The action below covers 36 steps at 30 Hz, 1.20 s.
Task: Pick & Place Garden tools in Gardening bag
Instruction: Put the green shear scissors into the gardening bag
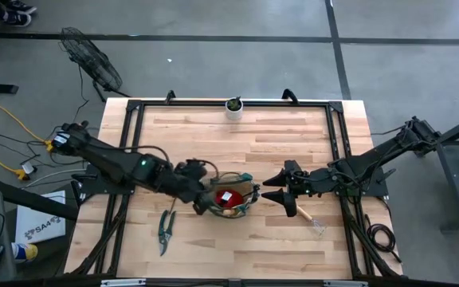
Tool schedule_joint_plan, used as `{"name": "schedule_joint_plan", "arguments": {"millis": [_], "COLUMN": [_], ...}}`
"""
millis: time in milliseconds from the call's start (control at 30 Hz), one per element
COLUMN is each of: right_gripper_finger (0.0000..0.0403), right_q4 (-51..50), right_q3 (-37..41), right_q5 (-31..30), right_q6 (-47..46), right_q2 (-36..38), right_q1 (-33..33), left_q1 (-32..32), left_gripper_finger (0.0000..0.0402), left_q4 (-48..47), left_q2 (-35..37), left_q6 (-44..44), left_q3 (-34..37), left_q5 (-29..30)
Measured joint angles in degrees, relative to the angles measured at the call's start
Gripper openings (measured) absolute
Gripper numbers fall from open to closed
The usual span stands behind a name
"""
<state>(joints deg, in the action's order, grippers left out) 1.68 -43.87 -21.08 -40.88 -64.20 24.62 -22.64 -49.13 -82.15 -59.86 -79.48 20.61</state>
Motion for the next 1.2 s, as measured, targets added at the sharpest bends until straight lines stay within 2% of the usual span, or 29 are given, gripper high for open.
{"name": "schedule_joint_plan", "arguments": {"millis": [267, 467, 667, 767, 1033, 1200], "right_gripper_finger": [0.0227, 0.0227, 0.0227, 0.0227, 0.0227, 0.0227], "right_q4": [-0.2, -0.2, -0.2, -0.2, 0.4, -1.9], "right_q3": [0.0, 0.0, 0.0, 0.0, 0.0, 0.0], "right_q5": [0.0, 0.0, 0.0, 0.0, -0.2, -4.2], "right_q6": [0.0, 0.0, -0.7, -1.1, -1.0, -0.9], "right_q2": [0.0, 0.0, 0.0, 0.0, 0.0, 0.0], "right_q1": [0.0, 0.0, 0.0, 0.0, -0.3, -2.9], "left_q1": [-3.7, -4.4, -4.4, -4.4, -4.3, -3.9], "left_gripper_finger": [0.0, 0.0, 0.0002, 0.0018, 0.0126, 0.0174], "left_q4": [-20.5, -28.6, -27.6, -23.9, -12.0, -6.0], "left_q2": [-1.4, -1.4, -1.3, -1.4, -1.2, -1.2], "left_q6": [-22.1, -29.4, -28.8, -29.1, -29.5, -29.6], "left_q3": [0.1, 0.2, 5.4, 9.9, 20.9, 27.0], "left_q5": [2.4, 2.8, -1.6, -3.9, -9.3, -11.8]}}
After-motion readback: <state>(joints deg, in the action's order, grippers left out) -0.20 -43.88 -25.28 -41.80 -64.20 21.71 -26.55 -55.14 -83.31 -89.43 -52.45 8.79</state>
